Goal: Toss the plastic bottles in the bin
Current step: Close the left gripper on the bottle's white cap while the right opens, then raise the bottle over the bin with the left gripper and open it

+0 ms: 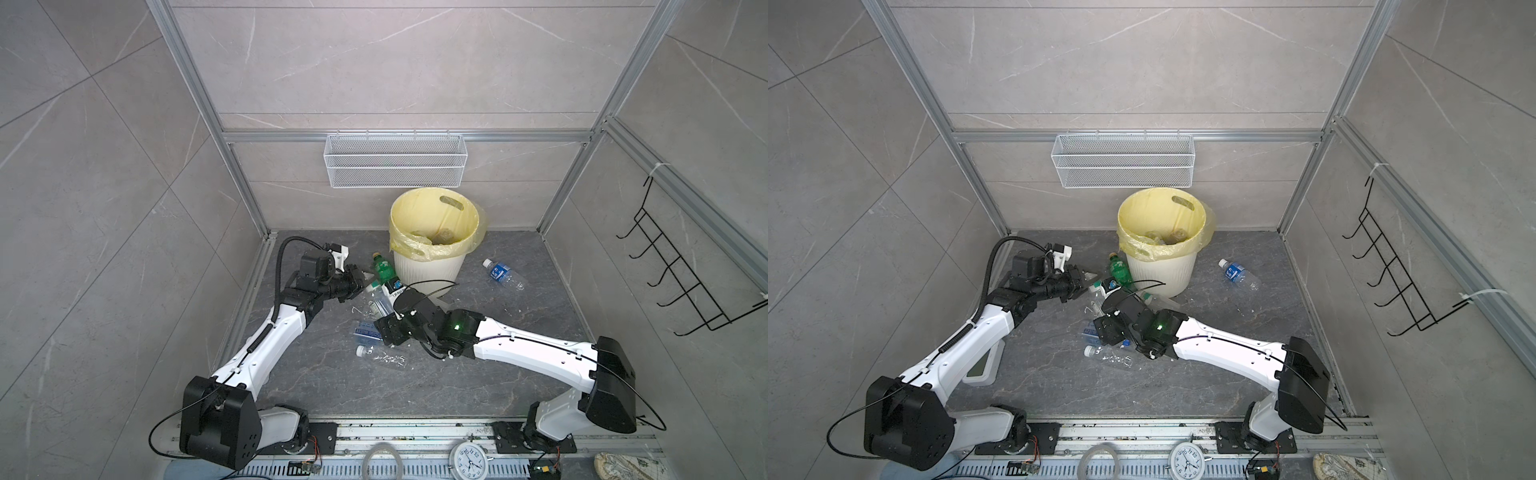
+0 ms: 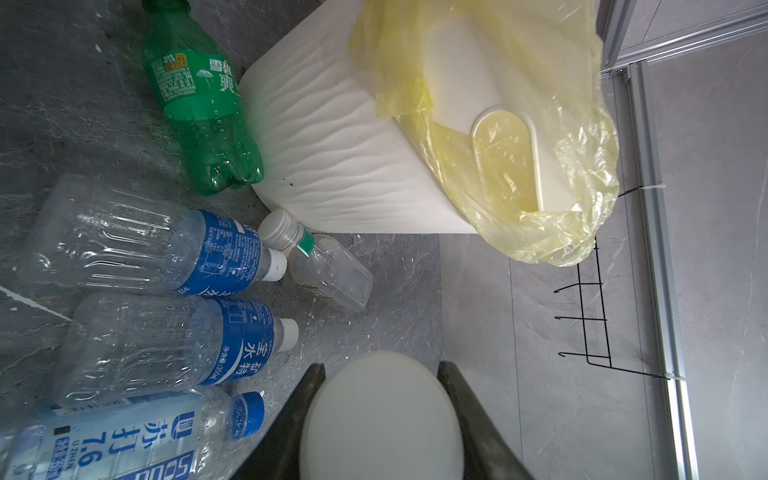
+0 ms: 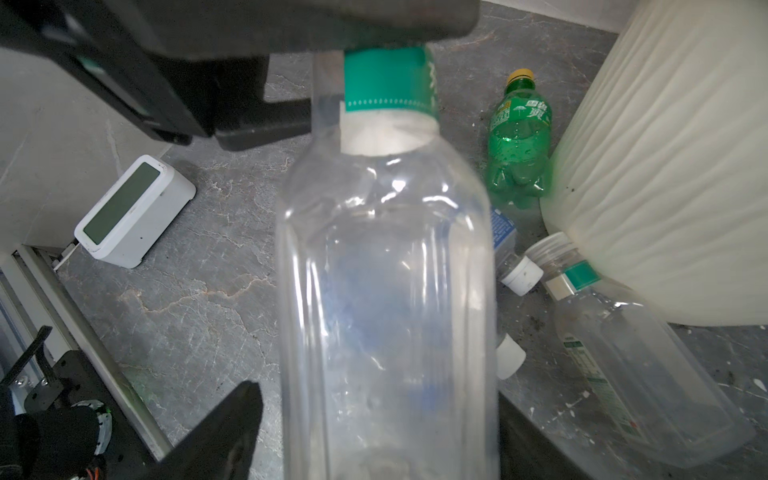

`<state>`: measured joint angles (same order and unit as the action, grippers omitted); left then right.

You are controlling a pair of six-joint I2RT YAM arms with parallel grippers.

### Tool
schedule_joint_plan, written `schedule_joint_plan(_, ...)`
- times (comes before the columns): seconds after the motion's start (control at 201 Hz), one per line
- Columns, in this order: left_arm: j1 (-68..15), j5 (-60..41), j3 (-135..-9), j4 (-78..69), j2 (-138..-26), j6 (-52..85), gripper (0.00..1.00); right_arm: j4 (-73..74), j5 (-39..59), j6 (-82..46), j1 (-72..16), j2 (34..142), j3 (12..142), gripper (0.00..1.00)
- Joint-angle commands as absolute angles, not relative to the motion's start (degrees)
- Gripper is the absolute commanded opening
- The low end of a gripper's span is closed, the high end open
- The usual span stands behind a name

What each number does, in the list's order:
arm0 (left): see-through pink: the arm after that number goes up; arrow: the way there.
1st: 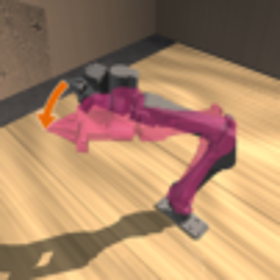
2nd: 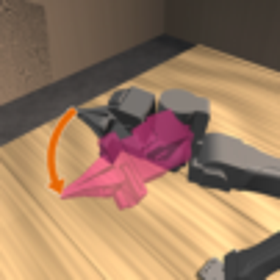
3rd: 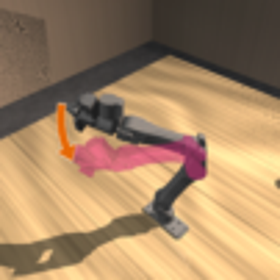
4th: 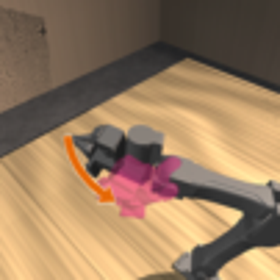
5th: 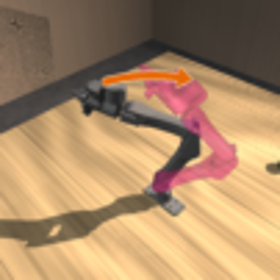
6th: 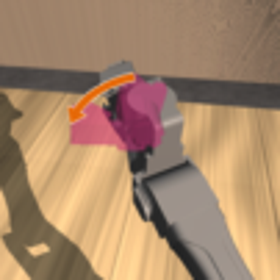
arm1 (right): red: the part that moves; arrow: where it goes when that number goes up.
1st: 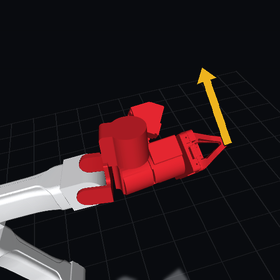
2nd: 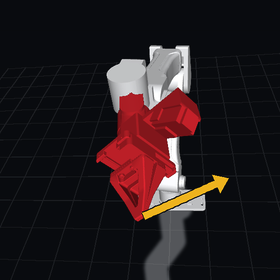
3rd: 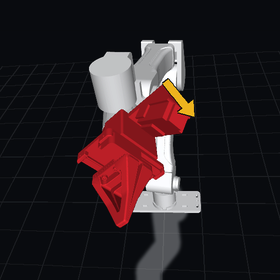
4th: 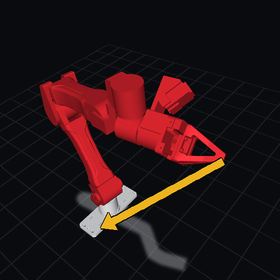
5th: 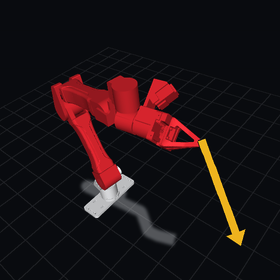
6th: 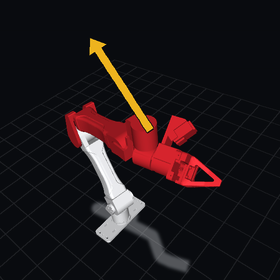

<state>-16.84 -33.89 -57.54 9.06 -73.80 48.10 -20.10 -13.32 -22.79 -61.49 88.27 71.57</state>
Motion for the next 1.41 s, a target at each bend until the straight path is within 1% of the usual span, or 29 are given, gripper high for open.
schedule_joint_plan(0.0,-16.9,-31.8,-61.0,10.9,-72.7,45.5,0.12,-19.2,-14.8,-22.5,-61.9,86.0,70.4,0.90)
schedule_joint_plan(0.149,-16.8,-29.9,-62.7,13.7,-72.3,43.8,0.12,-19.3,-16.1,-22.5,-61.9,84.5,69.2,0.99)
schedule_joint_plan(0.443,-15.8,-24.1,-69.5,21.4,-71.1,39.4,0.12,-19.4,-19.0,-22.2,-61.9,79.9,67.4,0.99)
schedule_joint_plan(0.697,-15.4,-17.3,-78.6,24.6,-70.5,35.8,0.13,-20.3,-24.1,-21.4,-61.9,74.4,66.1,0.99)
schedule_joint_plan(0.792,-15.4,-14.7,-82.6,24.6,-71.0,34.8,0.13,-20.6,-26.1,-21.3,-61.9,72.3,65.6,0.99)
schedule_joint_plan(1.085,-15.5,-10.8,-95.0,23.7,-75.4,32.4,0.13,-23.3,-34.8,-20.6,-61.8,67.8,66.7,0.99)
schedule_joint_plan(1.289,-15.4,-6.9,-100.2,18.4,-76.5,30.9,0.13,-27.2,-39.0,-20.0,-61.4,66.6,70.0,0.99)
schedule_joint_plan(1.404,-15.4,-6.5,-103.9,16.6,-78.1,30.2,0.13,-27.3,-39.7,-19.6,-61.2,65.8,70.2,0.99)
